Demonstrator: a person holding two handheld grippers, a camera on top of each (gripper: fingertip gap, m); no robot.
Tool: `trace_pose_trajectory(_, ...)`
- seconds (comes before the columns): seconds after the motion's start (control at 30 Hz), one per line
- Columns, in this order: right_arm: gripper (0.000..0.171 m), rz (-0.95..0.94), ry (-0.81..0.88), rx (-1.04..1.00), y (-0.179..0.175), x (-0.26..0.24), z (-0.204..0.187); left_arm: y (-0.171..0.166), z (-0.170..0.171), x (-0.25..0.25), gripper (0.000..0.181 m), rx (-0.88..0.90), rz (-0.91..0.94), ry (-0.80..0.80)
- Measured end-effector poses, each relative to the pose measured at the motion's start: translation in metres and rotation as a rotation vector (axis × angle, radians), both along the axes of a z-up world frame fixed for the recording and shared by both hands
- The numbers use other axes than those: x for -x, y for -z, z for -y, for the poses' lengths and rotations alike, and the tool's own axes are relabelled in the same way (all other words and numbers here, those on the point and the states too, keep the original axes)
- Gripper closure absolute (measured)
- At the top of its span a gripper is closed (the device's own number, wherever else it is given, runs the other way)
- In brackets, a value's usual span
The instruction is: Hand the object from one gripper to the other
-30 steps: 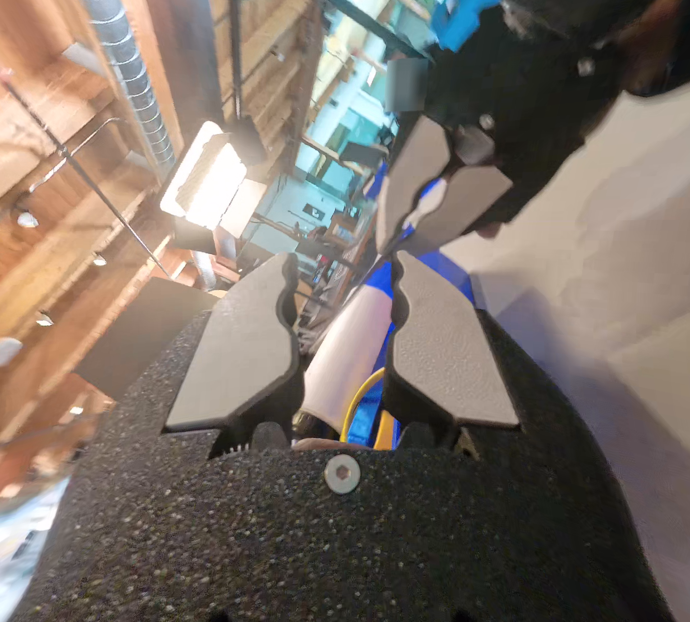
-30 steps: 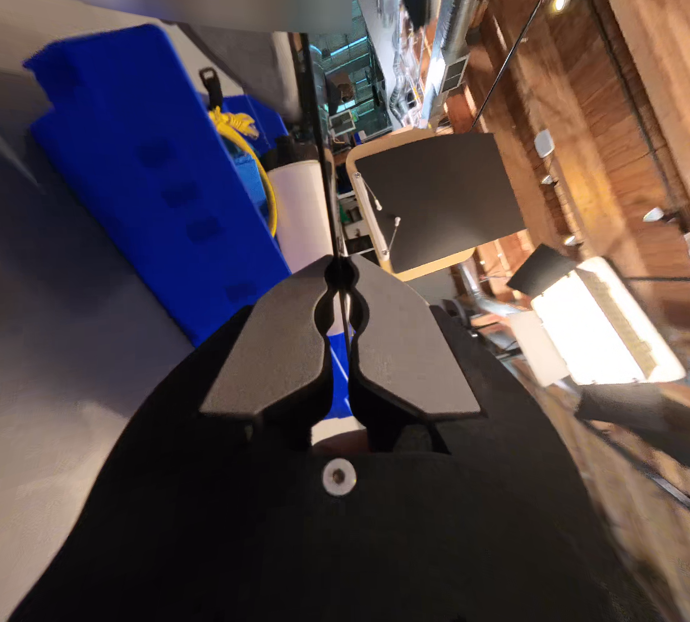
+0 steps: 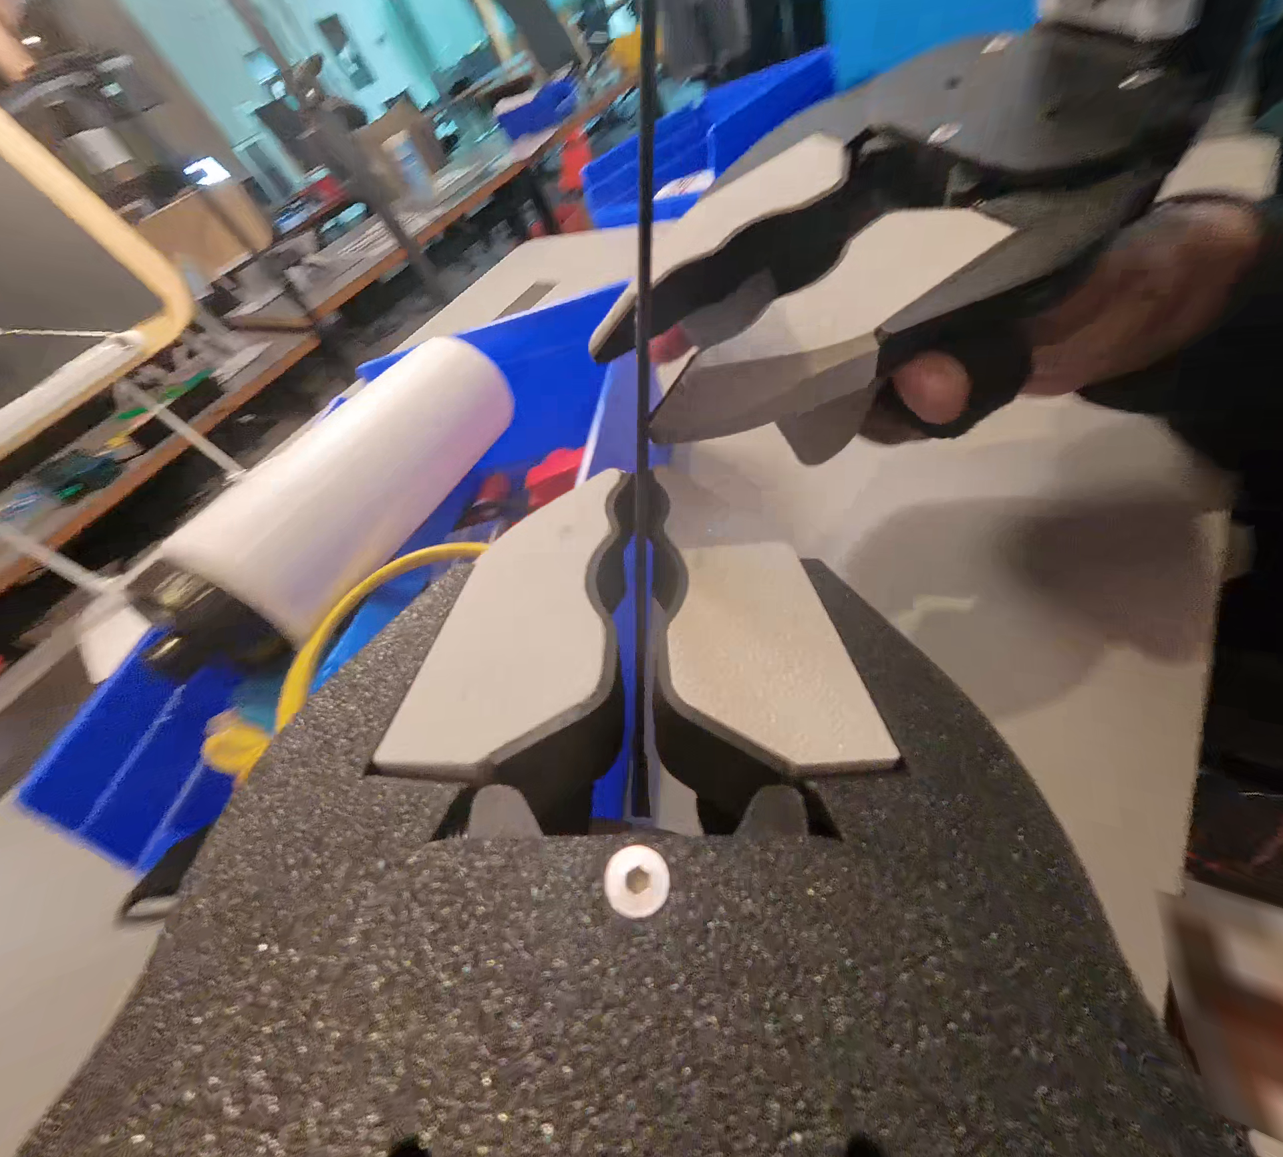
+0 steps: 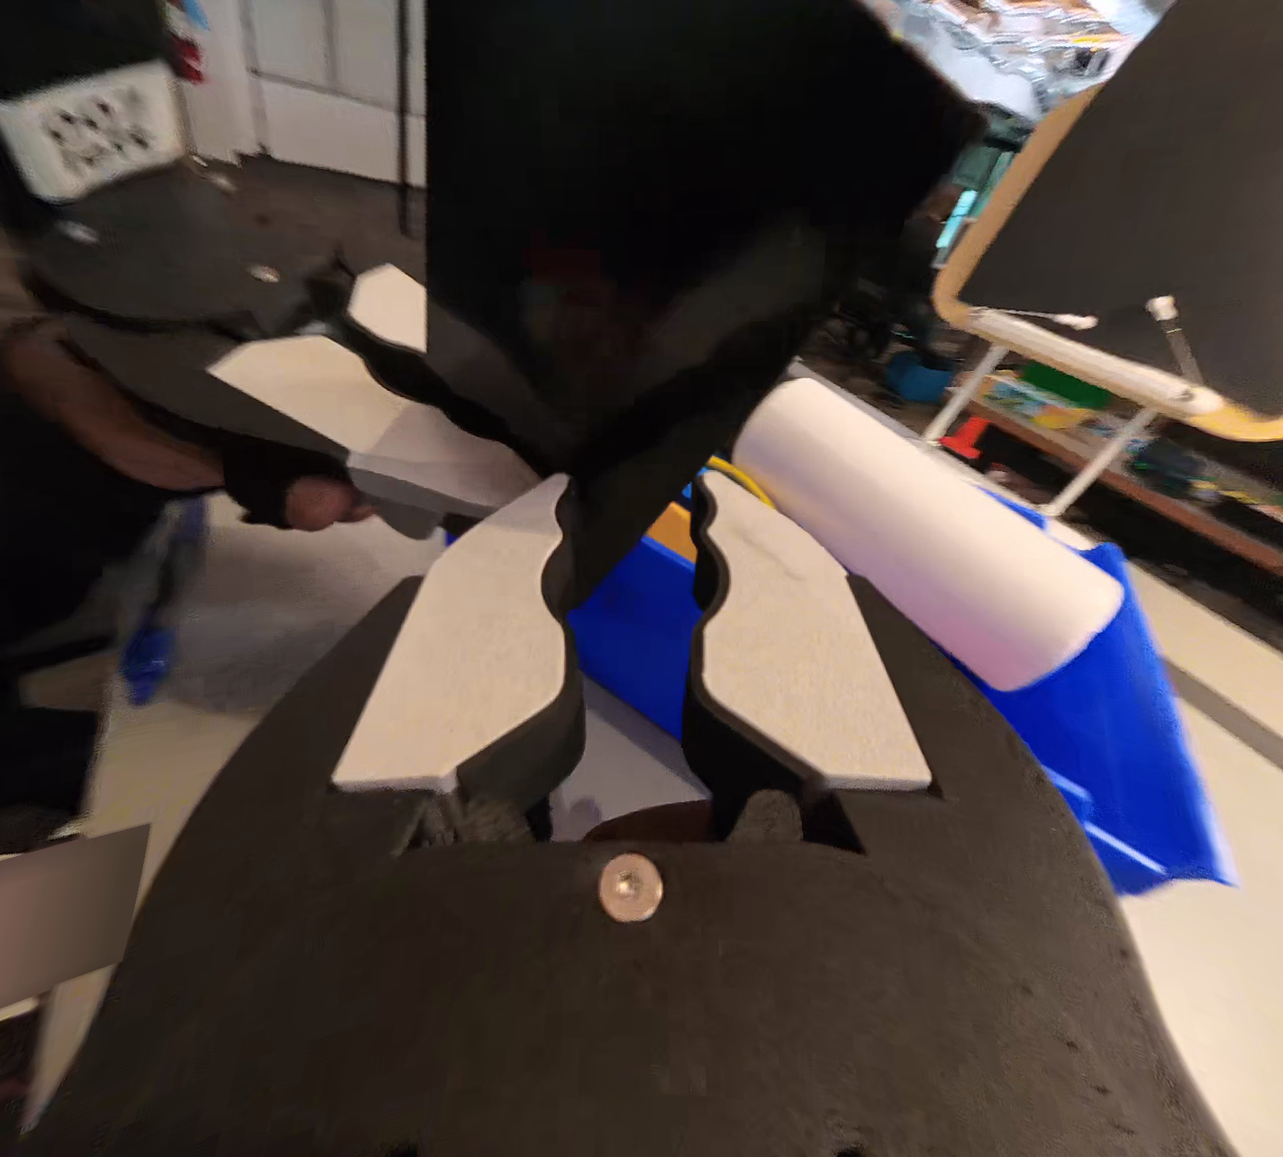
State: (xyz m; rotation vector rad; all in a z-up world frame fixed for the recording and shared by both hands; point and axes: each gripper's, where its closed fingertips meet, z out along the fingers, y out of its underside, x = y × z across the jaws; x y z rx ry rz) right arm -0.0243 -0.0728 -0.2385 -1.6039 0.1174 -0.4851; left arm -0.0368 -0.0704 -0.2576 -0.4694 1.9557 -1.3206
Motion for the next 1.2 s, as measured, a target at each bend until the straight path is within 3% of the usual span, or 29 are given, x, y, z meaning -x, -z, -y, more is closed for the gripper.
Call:
trace_pose_trajectory(0.2, 0.144, 0.239, 0.198, 0.099, 0.001, -0.015, 0.005, 0.01, -0.017, -0.005, 0.178, -0.224, 0.024, -0.179)
trace_pose_trajectory(0.4, 0.142, 0.365, 0.344, 0.098, -0.011, -0.027, 0.018, 0.019, -0.024, -0.008, 0.177, -0.302, 0.014, -0.209)
trace_pose_trajectory(0.63, 0.129, 0.786, 0.485, 0.12, -0.046, -0.006, 0.03, 0.022, -0.029, -0.007, 0.177, -0.356, 0.008, -0.229)
trace_pose_trajectory(0.8, 0.123, 1.067, 0.508, 0.276, -0.043, 0.014, 0.016, 0.025, -0.031, -0.007, 0.176, -0.424, 0.026, -0.248)
trace_pose_trajectory(1.07, 0.131, 0.873, 0.455, 0.703, 0.012, -0.008, 0.014, 0.036, -0.047, -0.002, 0.172, -0.745, 0.106, -0.287)
trace_pose_trajectory(1.2, 0.139, 0.823, 0.384, 0.78, 0.031, -0.003, 0.011, 0.035, -0.048, 0.005, 0.174, -0.783, 0.119, -0.24)
